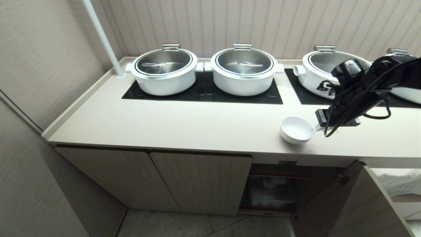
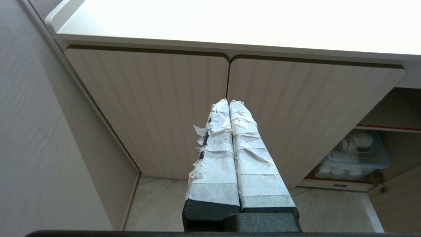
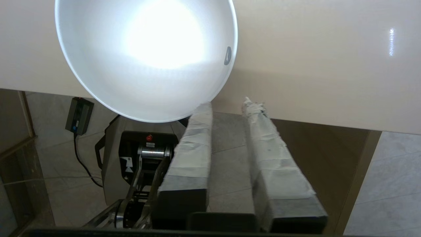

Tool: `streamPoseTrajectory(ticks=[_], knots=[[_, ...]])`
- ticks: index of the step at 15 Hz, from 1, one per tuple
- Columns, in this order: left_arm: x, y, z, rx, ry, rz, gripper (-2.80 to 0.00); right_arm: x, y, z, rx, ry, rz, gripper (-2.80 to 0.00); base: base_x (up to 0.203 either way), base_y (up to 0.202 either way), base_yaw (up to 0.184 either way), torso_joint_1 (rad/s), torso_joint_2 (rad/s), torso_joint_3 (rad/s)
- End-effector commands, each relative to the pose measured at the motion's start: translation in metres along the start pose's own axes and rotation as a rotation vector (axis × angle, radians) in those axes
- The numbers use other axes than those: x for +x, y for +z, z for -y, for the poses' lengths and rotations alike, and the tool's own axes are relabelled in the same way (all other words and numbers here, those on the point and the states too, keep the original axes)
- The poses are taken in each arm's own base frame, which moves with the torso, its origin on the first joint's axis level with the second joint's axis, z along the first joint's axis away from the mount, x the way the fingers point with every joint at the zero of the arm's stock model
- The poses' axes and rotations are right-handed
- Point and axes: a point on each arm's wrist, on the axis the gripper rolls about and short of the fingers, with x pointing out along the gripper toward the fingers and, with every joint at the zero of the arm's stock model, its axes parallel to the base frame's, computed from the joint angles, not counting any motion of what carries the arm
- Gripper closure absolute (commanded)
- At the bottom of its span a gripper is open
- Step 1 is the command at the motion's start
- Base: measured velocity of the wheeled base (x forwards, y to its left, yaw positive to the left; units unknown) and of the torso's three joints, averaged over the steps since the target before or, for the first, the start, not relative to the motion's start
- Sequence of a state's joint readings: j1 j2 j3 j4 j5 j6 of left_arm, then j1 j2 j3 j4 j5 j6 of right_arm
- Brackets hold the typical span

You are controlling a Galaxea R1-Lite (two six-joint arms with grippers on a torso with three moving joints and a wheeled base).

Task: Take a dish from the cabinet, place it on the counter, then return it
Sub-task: Pick up the bowl from the table

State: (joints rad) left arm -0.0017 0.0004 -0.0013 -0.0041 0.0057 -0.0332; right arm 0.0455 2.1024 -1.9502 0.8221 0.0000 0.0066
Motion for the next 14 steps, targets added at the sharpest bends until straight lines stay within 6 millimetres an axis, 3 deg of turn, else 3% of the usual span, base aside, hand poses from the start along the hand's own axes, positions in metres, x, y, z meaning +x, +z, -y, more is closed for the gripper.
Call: streamPoseTrajectory(ticks=[1,14], knots=[[0.0,0.0,0.0,-0.001,0.0,0.0,0.0,0.005,-0.001,0.0,0.001,0.0,-0.014,-2.8,0.0,0.0,0.0,0.0,0.0,0.0],[0.0,0.0,0.0,-0.001,0.0,0.001,0.0,0.027,0.002,-0.005,0.047,0.006,-0.012,-2.8,0.0,0.0,0.0,0.0,0.0,0.0]])
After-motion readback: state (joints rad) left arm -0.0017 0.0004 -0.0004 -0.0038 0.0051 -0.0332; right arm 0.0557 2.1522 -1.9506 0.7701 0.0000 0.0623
